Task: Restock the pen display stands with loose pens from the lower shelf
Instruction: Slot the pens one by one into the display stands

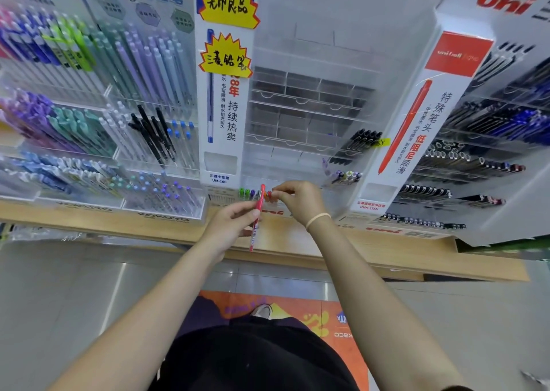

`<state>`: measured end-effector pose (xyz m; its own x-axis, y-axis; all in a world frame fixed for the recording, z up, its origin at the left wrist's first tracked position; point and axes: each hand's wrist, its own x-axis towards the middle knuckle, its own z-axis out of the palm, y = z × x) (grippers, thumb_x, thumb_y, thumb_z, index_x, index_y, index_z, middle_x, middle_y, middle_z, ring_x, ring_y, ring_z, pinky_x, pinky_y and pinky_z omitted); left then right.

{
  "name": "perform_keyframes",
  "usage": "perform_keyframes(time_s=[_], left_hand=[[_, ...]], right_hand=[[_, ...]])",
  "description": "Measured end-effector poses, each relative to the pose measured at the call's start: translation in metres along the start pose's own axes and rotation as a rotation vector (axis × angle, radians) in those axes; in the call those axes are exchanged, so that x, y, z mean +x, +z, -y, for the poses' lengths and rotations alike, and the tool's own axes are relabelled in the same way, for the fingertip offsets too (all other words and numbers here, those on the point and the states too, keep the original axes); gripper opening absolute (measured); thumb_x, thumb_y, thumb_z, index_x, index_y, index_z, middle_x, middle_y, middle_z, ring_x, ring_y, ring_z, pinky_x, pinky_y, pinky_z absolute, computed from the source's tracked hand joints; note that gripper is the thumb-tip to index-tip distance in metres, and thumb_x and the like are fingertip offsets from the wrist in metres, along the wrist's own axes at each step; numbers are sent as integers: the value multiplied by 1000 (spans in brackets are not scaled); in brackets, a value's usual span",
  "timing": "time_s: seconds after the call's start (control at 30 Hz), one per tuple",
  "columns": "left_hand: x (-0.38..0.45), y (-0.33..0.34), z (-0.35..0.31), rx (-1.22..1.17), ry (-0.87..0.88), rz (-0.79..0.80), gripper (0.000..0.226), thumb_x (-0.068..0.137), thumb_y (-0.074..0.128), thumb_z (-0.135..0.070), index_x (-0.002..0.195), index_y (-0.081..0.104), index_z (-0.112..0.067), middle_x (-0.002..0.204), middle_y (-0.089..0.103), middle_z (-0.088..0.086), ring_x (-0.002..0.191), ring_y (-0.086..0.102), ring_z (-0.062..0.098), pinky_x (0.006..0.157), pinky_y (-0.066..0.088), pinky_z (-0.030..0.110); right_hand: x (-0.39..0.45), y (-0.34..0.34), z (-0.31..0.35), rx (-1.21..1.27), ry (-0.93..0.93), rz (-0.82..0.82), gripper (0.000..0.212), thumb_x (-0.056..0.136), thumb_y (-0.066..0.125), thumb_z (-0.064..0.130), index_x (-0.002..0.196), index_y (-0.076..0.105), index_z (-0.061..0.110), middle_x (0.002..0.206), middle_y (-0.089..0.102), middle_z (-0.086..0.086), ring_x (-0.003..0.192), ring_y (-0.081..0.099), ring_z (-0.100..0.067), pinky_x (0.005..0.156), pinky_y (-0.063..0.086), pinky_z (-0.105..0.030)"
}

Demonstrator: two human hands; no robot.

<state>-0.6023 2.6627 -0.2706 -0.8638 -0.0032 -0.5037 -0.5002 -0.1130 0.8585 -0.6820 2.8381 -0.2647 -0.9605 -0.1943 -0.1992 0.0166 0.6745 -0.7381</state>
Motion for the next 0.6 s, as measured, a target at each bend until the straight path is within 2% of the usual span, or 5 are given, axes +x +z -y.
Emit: perform_keyframes(time_s=[0.23,0.33,0.43,0.53,0.6], left_hand=[[0,-2,-8,-66,-8,34,23,97,64,-12,119,68,-14,86,75,-1,82,73,20,78,60,37],[-1,-3,-8,-56,-7,40,22,97,64,-12,118,69,-15,84,75,-2,82,73,21,76,60,35],[-2,-4,-8,-62,-5,42,20,96,64,-11,114,70,-18,83,75,-2,82,72,21,76,60,36],[-3,-5,-8,-57,-7,41,19,97,64,-12,110,70,-22,83,75,-3,82,72,21,79,61,38],[-4,-5,-8,-58,-3,46,19,97,64,-12,110,71,-23,85,76,-2,82,72,21,80,61,38]], right_hand=[[-9,-4,-9,5,18,-30,17,92,69,20,102,77,10,97,76,-3,84,61,-10,79,48,-22],[-10,-2,-10,-20,15,-52,17,93,68,18,105,77,10,100,76,-3,87,63,-11,78,43,-16],[-10,-2,-9,-17,14,-48,17,93,68,18,105,77,10,100,76,-3,89,65,-12,80,46,-16],[-9,-1,-3,-17,7,-40,15,91,70,18,101,77,9,96,76,-3,83,62,-10,72,42,-4],[-9,1,-1,-32,-3,-26,14,90,70,19,98,78,10,95,76,-3,82,62,-10,71,42,-4]])
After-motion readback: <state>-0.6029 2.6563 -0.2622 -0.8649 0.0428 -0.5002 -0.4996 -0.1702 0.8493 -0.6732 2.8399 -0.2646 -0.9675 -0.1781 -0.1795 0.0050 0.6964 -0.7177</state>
